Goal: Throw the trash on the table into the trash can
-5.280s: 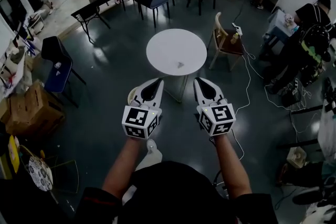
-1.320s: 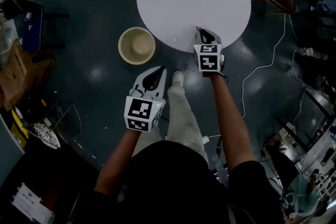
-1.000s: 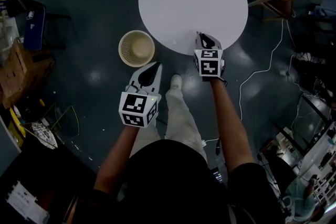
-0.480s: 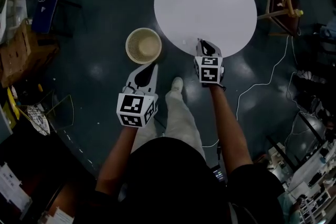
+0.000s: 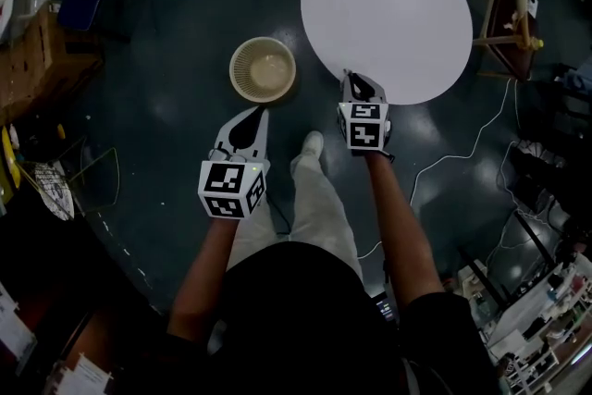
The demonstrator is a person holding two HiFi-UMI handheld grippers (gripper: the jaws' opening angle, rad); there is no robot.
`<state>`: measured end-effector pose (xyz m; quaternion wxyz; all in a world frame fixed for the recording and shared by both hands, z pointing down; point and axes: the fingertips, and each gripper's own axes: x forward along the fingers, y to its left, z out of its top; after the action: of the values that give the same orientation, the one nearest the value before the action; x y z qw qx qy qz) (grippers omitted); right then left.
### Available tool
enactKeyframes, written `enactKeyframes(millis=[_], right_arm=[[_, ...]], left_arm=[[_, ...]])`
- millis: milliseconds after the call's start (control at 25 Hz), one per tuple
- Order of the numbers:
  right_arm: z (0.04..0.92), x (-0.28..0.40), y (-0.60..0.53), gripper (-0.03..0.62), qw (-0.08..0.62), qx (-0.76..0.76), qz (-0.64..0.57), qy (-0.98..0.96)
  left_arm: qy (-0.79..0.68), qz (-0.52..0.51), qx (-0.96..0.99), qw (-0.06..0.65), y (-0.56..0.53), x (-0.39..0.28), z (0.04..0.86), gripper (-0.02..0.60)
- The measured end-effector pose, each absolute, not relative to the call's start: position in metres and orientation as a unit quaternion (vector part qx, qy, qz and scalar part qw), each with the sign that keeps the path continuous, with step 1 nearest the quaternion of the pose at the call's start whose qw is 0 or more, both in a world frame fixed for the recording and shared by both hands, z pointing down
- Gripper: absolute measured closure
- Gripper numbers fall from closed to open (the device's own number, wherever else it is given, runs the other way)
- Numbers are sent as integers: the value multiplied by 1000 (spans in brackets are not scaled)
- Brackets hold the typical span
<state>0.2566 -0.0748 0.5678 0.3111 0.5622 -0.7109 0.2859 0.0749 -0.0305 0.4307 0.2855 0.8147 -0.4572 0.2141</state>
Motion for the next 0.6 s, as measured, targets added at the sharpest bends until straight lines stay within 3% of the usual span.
enactKeyframes(millis=[600], right_arm=[[589,106,-88,553,329,515,284,-739]], left_arm=[[-464,216,799,314,-32,-40,468,568]])
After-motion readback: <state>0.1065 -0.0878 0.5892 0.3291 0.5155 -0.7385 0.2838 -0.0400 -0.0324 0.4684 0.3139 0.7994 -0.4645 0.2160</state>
